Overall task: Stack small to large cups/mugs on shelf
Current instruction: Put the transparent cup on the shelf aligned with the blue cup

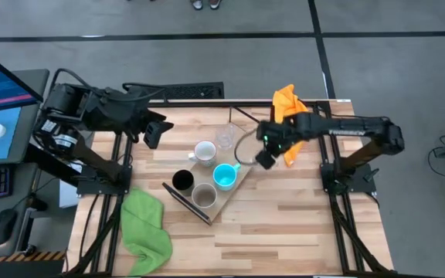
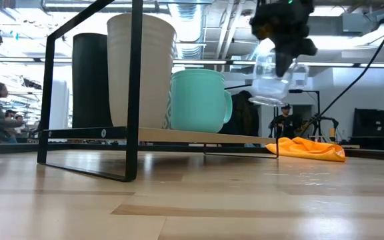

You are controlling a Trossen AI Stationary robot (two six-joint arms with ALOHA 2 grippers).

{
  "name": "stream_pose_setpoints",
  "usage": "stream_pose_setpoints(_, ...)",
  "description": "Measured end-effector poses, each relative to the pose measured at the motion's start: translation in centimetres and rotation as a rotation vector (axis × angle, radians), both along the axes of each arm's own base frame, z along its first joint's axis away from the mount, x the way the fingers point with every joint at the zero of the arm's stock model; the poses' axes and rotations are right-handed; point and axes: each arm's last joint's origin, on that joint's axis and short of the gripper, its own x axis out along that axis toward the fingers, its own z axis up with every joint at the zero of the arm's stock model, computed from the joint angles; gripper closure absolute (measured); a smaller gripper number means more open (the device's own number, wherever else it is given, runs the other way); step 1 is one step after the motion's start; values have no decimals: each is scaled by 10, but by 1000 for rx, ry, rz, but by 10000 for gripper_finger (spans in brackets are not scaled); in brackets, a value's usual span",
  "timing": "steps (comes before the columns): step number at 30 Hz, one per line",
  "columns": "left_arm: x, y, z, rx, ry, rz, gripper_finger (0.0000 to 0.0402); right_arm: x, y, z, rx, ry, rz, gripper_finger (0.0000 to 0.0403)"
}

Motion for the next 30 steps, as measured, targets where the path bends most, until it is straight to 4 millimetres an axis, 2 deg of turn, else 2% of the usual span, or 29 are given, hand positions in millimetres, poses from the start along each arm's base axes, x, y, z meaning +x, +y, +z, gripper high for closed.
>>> stream_pose_setpoints(5, -4, 0, 2, -1, -8, -8, 214, 13, -31, -1, -22, 13, 6, 398)
stream_pose_setpoints(9, -8, 1, 3, 8, -13, -18, 214, 34, -42, -10, -27, 48, 46, 397)
stream_pose_setpoints(18, -13, 1, 5, 7, -23, -23, 214, 69, -48, -31, -21, 97, 135, 395)
stream_pose_setpoints(24, -15, 2, 6, 8, -26, -28, 214, 79, -51, -41, -8, 106, 151, 395)
stream_pose_setpoints(30, -15, 2, 6, 8, -26, -29, 214, 81, -53, -41, -16, 82, 153, 393)
